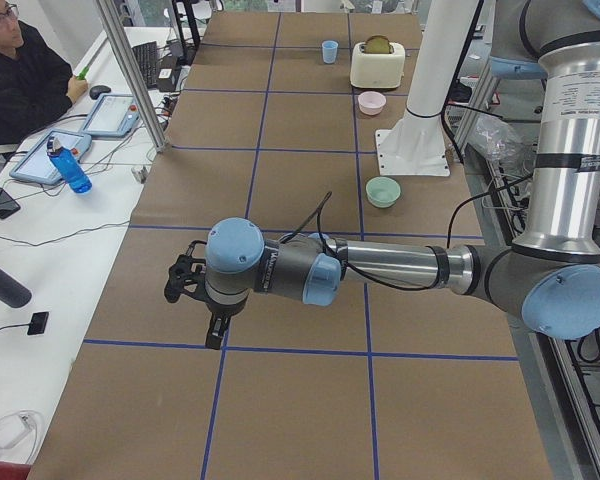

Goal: Stack blue cups with both arms
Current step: 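Move the left gripper down toward the light-blue cup near it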

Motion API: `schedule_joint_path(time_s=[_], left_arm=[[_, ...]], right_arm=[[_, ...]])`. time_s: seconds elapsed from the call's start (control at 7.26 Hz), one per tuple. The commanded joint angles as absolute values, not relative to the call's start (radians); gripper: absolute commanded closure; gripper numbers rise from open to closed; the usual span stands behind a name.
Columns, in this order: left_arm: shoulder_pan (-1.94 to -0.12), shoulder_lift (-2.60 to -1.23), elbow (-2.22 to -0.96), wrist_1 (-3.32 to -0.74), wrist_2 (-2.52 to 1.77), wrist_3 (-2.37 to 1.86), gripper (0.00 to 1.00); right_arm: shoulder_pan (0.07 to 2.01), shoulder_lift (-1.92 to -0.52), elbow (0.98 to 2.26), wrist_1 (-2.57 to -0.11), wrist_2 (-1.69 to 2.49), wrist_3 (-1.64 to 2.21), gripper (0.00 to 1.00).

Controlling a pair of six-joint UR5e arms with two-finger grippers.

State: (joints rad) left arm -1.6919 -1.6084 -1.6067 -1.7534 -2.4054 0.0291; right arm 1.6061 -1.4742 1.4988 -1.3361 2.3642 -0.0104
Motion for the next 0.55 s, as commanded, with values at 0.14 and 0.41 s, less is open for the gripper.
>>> schedule_joint_path(time_s=[0.14,0.41], left_arm=[[-1.690,-1.594,-1.614,-1.756,-2.410,0.029,0.02],[-1.675,-1.547,-1.720,-1.761,-2.410,-0.086,0.02]], right_arm=[[1.606,-1.467,1.531,-1.332,2.356,-0.012,0.00],[1.605,-1.535,1.557,-1.330,2.368,0.036,0.00]])
